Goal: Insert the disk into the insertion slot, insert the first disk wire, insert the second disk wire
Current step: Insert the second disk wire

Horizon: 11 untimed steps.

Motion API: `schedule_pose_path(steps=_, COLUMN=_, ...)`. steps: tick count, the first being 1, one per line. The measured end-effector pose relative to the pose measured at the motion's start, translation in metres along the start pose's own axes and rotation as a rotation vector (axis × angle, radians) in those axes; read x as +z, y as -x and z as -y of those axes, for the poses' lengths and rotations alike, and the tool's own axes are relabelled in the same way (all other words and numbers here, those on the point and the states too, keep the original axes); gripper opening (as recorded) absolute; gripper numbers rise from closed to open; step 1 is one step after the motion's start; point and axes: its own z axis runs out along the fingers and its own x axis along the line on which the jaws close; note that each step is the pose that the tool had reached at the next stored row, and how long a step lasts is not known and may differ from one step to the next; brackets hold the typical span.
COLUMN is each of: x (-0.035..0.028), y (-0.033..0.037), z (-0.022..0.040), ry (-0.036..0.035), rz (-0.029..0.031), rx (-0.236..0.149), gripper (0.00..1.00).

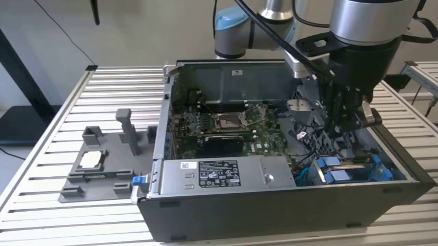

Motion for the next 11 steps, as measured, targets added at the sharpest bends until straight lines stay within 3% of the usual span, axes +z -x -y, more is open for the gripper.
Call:
schedule_pose_path(steps=8, x=0.004, y=-0.0003, z=-0.0008, ry=0.0001, rz=0.0015, rx=-0.004, gripper=0.22)
schedule_pose_path(steps=9, x=0.0044, y=-0.0004, z=-0.0009, ry=0.0001, rz=0.0035, rx=-0.004, gripper=0.22)
schedule_pose_path(steps=11, x=0.0051, y=-0.0004, z=-0.001, ry=-0.0003, rz=0.0141, rx=-0.004, gripper=0.22)
